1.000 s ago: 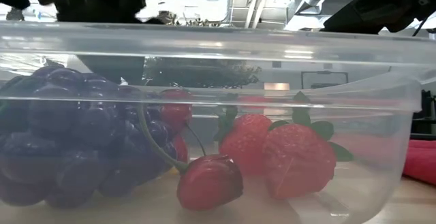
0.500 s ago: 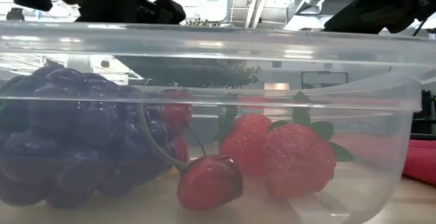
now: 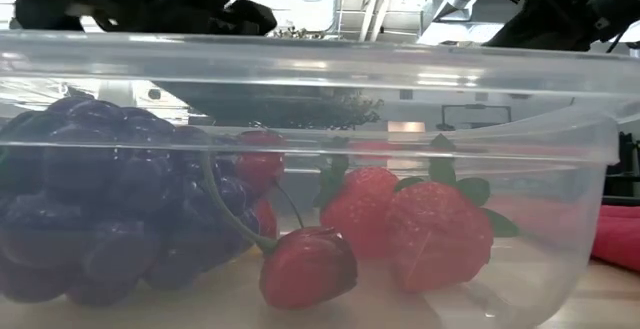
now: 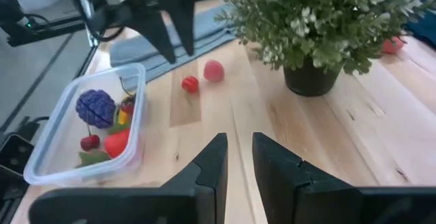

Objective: Pick and placing Produce into tupperware
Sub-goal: Put the cherry into the transparent container

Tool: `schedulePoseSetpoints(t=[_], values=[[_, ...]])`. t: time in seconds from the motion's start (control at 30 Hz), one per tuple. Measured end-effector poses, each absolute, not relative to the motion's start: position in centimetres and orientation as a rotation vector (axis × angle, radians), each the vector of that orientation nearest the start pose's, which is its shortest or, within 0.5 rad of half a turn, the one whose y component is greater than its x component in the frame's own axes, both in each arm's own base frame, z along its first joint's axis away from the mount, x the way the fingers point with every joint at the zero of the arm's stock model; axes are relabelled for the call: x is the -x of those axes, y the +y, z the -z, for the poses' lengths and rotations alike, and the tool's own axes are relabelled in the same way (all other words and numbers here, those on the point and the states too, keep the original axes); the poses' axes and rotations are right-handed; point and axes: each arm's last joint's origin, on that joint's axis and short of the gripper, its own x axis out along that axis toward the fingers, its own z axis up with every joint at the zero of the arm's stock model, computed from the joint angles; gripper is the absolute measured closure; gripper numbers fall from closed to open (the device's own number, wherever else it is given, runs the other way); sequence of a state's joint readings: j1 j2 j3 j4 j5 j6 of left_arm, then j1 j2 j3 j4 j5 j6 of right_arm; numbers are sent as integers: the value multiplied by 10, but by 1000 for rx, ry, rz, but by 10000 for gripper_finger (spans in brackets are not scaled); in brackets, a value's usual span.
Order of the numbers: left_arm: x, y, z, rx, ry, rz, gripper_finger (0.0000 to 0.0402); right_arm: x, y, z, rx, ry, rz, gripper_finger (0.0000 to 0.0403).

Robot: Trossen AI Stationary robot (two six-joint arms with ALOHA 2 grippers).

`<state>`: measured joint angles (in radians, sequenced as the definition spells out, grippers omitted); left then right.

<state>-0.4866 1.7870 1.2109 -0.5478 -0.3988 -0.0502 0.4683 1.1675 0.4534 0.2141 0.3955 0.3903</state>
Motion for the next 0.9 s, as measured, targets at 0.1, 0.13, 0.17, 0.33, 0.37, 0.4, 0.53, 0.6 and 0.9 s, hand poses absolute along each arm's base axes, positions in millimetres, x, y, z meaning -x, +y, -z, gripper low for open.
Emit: schedulePoseSetpoints(t=[0.1,0.13,0.17,0.33,0.37,0.4,0.53,0.6,0.9], values=[[-326,-159,-187,-416,995,73,278,-205,89,-185,-172,469,31,310],[-327,-160,-184,-421,1005,98,278,-205,88,-185,-174,467,33,310],[-327,-161,-180,-431,1030,117,278,-206,88,-185,-175,466,35,310],[-333,-164,-167,-414,1078,145,278,-206,88,-186,-177,461,30,310],[-333,-164,-165,-412,1089,153,278,-205,89,-186,-176,462,28,310],[-334,-164,-164,-407,1090,154,278,-206,89,-186,-177,460,28,310],[-337,-162,-162,-346,1103,173,278,-206,89,-186,-177,461,29,310],[-338,-159,-162,-311,1118,198,278,-206,89,-186,-177,461,30,310],[-343,-148,-162,-298,1118,197,278,-206,89,-186,-177,462,30,310]])
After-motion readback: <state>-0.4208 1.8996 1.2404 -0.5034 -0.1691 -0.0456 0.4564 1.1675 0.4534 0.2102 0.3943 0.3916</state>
